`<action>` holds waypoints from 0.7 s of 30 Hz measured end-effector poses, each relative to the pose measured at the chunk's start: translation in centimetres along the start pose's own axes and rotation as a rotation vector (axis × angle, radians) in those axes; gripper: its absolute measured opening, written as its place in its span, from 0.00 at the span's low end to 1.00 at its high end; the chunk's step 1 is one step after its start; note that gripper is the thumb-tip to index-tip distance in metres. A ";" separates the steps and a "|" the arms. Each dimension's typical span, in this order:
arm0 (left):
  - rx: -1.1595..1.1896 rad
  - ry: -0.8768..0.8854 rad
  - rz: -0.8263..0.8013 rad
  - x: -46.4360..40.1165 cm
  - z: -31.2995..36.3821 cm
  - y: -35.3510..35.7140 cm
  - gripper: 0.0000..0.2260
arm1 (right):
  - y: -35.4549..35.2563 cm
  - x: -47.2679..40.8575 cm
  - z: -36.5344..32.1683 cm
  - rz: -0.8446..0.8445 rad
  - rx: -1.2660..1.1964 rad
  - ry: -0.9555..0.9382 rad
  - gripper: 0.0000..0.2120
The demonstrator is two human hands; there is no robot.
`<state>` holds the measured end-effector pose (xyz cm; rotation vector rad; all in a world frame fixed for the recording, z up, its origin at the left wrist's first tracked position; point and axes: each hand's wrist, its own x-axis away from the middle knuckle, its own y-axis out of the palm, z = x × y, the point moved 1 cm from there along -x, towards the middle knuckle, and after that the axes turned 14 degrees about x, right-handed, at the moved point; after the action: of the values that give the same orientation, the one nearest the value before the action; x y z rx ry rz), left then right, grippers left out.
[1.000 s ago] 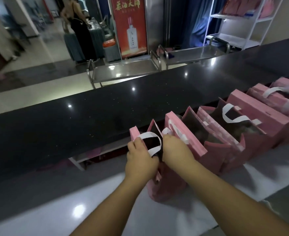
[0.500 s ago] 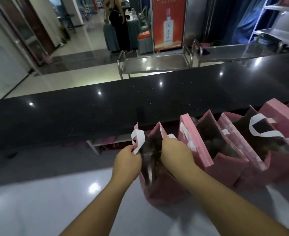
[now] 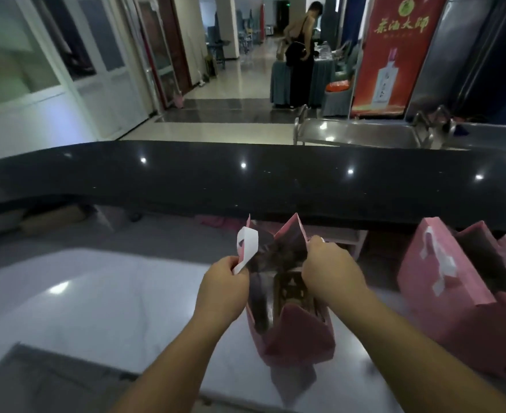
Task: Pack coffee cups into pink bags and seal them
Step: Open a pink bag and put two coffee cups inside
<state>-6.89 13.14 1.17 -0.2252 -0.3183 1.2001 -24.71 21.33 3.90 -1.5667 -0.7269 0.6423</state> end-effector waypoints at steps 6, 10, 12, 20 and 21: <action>0.012 -0.012 0.152 3.6 -4.5 -15.1 0.13 | 1.0 5.0 -13.8 0.018 0.008 -0.210 0.05; 0.023 -0.019 0.305 7.1 -8.3 -24.2 0.14 | 2.6 9.5 -22.7 0.024 -0.004 -0.328 0.05; 0.083 -0.039 0.387 9.2 -10.4 -28.3 0.14 | 3.5 11.7 -26.9 0.009 -0.005 -0.406 0.04; 0.130 -0.143 0.701 18.3 -16.9 -42.2 0.11 | 6.2 19.6 -42.1 -0.002 -0.013 -0.758 0.03; 0.129 -0.166 0.757 19.3 -17.8 -43.6 0.11 | 6.5 20.6 -43.9 -0.011 -0.015 -0.796 0.03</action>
<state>43.92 16.02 1.55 -0.1331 -0.3062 1.9879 22.44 8.21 2.57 -1.2946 -1.3201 1.2780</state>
